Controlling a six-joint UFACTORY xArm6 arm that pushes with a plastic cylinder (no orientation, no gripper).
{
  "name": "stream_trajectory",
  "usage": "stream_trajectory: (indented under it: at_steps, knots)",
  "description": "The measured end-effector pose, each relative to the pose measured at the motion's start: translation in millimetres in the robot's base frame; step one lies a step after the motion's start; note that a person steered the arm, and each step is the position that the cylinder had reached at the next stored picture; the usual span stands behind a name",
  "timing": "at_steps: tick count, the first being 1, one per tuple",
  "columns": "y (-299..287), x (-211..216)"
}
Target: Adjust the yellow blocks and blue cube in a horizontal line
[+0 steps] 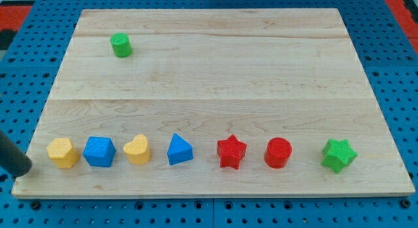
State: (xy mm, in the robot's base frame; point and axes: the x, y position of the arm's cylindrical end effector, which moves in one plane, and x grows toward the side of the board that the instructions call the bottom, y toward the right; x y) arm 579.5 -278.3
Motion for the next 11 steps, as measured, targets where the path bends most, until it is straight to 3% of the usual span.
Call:
stream_trajectory:
  at_steps: [4,6,11]
  knots:
    - [89.5,-16.2]
    - [113.0,19.3]
    - [167.0,1.3]
